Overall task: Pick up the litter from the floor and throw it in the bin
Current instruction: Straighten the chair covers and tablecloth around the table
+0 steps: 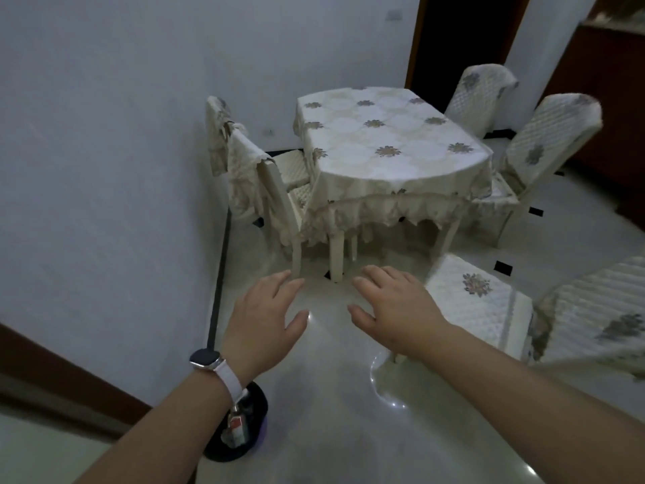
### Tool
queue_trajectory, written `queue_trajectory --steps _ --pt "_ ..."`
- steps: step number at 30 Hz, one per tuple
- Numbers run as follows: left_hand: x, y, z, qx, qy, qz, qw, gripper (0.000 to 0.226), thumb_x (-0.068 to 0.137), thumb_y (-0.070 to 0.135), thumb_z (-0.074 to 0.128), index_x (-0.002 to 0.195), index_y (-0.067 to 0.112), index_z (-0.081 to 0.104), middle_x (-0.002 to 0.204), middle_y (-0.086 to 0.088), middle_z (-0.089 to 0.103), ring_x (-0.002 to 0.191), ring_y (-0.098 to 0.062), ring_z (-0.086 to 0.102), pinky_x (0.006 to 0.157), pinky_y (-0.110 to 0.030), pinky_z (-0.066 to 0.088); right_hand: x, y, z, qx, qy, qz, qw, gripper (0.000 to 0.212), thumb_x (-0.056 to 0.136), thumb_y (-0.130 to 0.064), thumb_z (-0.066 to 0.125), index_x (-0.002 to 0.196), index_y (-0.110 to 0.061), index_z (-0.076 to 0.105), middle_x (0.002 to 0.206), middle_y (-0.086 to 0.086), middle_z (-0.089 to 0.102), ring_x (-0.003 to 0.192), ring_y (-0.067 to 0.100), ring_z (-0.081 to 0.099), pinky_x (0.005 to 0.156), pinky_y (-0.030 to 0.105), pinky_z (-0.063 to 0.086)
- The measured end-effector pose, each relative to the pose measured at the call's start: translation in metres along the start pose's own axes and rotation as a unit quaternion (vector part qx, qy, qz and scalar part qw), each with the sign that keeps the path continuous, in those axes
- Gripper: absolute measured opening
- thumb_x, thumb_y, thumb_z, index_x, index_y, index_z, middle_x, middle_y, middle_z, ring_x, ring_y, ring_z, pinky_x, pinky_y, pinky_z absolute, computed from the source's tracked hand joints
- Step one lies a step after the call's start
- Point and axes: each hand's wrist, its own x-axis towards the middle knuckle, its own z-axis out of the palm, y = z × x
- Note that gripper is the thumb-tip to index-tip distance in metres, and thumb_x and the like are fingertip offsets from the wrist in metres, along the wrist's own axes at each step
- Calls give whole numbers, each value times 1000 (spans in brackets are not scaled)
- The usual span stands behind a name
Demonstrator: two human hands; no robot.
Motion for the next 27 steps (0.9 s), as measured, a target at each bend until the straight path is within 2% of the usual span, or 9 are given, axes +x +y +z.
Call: queue_trajectory --steps 3,9,13,18,27 --pt "10 -6 -2 12 5 -1 1000 53 87 47 50 128 16 62 130 -10 60 117 -30 58 93 -47 51 11 6 -1 -6 7 -12 1000 64 90 -59 23 138 -24 49 143 -1 47 131 20 42 106 34 30" --pt "49 -37 1 27 12 4 1000 51 86 46 50 127 18 62 130 -8 60 118 -28 58 93 -46 48 69 12 2 -9 14 -31 999 54 96 -55 37 139 -24 47 147 0 43 134 21 40 107 36 30" --pt "91 -74 4 37 19 29 999 49 87 45 49 126 19 63 130 -8 60 118 -28 58 95 -46 47 123 10 4 -10 35 -17 999 58 90 -57 32 128 -21 58 136 4 54 123 27 52 99 40 41" --pt "152 -122 3 31 39 66 997 48 88 45 49 126 18 64 130 -7 60 119 -27 57 95 -45 48 189 10 -2 -28 80 -9 996 52 87 -53 41 115 -18 66 118 5 64 105 28 61 87 39 48" --pt "245 -166 9 25 56 136 989 47 88 44 50 123 18 65 127 -7 62 116 -27 59 95 -43 46 271 10 0 -32 106 14 994 51 86 -52 44 117 -19 66 118 6 66 104 28 63 87 39 49"
